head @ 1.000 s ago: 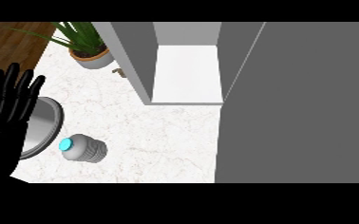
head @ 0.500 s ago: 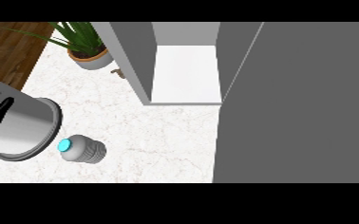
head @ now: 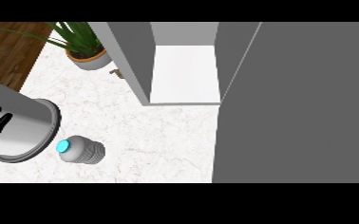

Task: Pick up the bottled water, place it into the cabinet and close the cabinet

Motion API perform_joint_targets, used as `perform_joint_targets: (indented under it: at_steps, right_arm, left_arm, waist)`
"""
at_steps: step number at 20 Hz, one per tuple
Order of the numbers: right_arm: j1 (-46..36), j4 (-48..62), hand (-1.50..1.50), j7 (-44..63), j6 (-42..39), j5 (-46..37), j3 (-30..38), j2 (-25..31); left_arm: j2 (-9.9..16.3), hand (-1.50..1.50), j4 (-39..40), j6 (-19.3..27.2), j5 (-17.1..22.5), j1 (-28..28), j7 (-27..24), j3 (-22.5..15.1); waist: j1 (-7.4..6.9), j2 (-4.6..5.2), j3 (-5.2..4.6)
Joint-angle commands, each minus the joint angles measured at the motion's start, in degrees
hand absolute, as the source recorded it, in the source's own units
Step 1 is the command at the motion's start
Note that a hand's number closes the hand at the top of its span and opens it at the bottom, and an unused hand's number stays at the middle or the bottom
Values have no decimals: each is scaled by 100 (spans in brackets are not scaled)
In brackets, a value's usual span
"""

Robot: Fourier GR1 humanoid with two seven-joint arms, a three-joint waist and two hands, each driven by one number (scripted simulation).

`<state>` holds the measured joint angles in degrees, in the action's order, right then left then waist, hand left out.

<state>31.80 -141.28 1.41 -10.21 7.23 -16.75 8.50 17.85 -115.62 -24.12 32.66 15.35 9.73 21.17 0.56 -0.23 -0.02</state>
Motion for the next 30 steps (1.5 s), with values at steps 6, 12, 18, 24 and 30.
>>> perform_joint_targets:
  at_steps: [6,12,18,24,30]
  right_arm:
    - [1285,-1000,-150,-453,-185,-358,-497,201]
    - [1351,-1100,-150,-555,-205,-272,-443,360]
    - [1546,-732,-150,-1170,-186,-475,-573,396]
    - [1938,-1152,-150,-1118,-196,-232,-417,661]
    - [2236,-1176,-150,-1245,-63,-778,-1004,715]
  left_arm:
    - [-135,-150,1481,-516,-738,-203,-554,-44]
    - [-98,-150,3029,-744,-1020,-825,-772,-227]
    - [-197,-150,4427,-930,-1639,-1254,-1772,-222]
    - [-393,-150,5805,-905,-2570,-1680,-3054,-553]
    - [-272,-150,7228,-1105,-3023,-2143,-4027,-653]
  waist:
    - [110,-7,-4]
    - [122,15,-8]
    - [79,19,-7]
    - [98,30,-13]
    - [127,31,-21]
